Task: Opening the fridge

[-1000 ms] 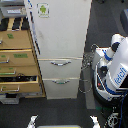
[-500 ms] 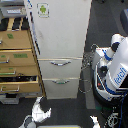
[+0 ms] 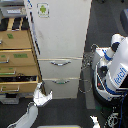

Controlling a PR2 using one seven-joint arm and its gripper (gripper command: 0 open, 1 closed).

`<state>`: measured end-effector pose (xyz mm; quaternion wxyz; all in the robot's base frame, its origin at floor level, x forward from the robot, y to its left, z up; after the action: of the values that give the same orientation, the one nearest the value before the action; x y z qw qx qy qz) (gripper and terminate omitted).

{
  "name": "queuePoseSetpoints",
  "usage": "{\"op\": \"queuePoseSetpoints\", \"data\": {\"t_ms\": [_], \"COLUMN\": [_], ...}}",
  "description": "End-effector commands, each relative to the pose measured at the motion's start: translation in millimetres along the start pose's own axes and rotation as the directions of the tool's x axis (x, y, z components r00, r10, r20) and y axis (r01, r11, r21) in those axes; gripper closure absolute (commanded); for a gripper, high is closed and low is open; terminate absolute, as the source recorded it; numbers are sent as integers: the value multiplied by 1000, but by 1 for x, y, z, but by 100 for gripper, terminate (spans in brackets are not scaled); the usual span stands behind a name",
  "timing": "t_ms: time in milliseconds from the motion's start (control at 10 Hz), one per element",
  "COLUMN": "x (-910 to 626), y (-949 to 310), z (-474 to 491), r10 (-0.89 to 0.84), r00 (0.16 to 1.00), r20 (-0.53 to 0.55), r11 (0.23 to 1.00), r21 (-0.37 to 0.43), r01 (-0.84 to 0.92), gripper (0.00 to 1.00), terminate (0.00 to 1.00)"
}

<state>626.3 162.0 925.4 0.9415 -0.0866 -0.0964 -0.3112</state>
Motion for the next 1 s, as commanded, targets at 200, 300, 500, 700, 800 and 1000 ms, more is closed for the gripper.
{"op": "queuePoseSetpoints", "data": {"t_ms": [200,300,500,700,800,1000], "x": [61,66,86,93,95,110], "y": [186,196,237,255,262,270], "z": [80,86,108,121,123,124], "r10": [440,459,531,548,552,555], "r00": [898,888,847,836,834,832], "r20": [5,11,10,19,18,14], "r11": [890,879,836,823,820,815], "r21": [131,139,153,165,170,194], "r01": [-437,-456,-526,-543,-547,-547], "gripper": [0,0,0,0,0,0], "terminate": [0,0,0,0,0,0]}}
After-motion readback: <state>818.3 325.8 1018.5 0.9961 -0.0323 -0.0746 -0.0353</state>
